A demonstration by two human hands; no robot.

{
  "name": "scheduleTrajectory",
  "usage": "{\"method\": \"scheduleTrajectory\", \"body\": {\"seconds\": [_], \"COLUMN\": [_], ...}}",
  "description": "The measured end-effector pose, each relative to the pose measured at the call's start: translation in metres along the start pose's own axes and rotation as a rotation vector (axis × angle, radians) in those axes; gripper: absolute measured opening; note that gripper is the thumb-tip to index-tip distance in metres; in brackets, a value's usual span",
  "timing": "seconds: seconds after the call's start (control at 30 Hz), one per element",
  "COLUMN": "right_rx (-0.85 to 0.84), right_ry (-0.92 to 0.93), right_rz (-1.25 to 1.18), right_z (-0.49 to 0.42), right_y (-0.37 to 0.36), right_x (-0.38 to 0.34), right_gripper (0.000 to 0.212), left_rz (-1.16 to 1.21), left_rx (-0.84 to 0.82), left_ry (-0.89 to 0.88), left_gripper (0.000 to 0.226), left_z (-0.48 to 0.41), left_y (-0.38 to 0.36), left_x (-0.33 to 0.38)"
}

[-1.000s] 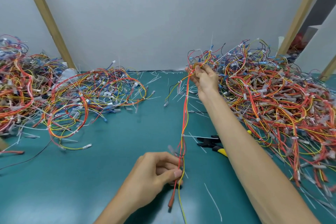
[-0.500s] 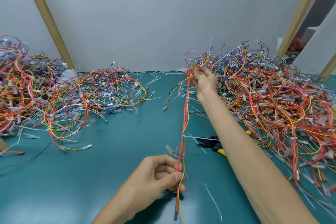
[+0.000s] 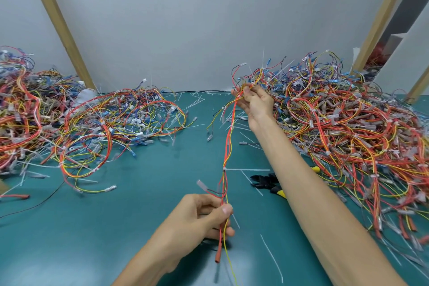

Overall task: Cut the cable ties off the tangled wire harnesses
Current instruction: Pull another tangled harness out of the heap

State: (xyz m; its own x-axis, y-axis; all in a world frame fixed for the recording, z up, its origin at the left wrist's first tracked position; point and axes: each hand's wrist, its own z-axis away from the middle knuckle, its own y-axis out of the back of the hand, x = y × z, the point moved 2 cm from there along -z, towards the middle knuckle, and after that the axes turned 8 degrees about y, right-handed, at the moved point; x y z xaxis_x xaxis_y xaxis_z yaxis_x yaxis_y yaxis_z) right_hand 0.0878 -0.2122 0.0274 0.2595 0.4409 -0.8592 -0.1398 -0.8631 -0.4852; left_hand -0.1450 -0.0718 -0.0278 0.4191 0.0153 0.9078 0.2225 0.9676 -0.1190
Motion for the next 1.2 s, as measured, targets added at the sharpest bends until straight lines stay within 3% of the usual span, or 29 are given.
{"method": "scheduleTrajectory", "body": {"seconds": [0.27, 0.47, 0.6, 0.73, 0.83, 0.97, 1.07, 1.13, 1.2], "right_rx": [-0.014, 0.044, -0.08, -0.131, -0.152, -0.21, -0.27, -0.337, -0.42], "right_ry": [-0.027, -0.037, -0.109, -0.136, -0.121, -0.126, -0.126, -0.113, -0.103], "right_rz": [-0.024, -0.12, -0.044, -0.02, -0.003, 0.022, 0.079, 0.159, 0.241], "right_z": [0.003, -0.007, -0.009, -0.012, -0.015, -0.015, -0.013, -0.011, -0.009], "right_y": [-0.003, 0.003, 0.006, 0.004, 0.005, 0.009, 0.011, 0.014, 0.015], "right_x": [0.002, -0.002, 0.004, 0.006, 0.003, -0.005, -0.012, -0.015, -0.018], "right_gripper": [0.021, 0.022, 0.02, 0.016, 0.017, 0.016, 0.023, 0.026, 0.025], "left_rz": [-0.202, -0.409, -0.371, -0.443, -0.674, -1.073, -1.264, -1.363, -1.308], "left_rx": [-0.105, -0.288, -0.181, -0.175, -0.185, -0.028, 0.09, 0.174, 0.237], "left_ry": [-0.064, -0.07, -0.094, -0.062, -0.011, -0.02, 0.092, 0.156, 0.045], "left_gripper": [0.012, 0.013, 0.009, 0.037, 0.041, 0.031, 0.041, 0.049, 0.049], "left_z": [0.002, 0.003, -0.01, -0.026, -0.034, -0.047, -0.054, -0.056, -0.061], "left_y": [-0.008, -0.015, -0.009, 0.012, 0.041, 0.081, 0.102, 0.111, 0.113], "left_x": [0.001, -0.008, -0.004, 0.02, 0.045, 0.072, 0.088, 0.099, 0.11]}}
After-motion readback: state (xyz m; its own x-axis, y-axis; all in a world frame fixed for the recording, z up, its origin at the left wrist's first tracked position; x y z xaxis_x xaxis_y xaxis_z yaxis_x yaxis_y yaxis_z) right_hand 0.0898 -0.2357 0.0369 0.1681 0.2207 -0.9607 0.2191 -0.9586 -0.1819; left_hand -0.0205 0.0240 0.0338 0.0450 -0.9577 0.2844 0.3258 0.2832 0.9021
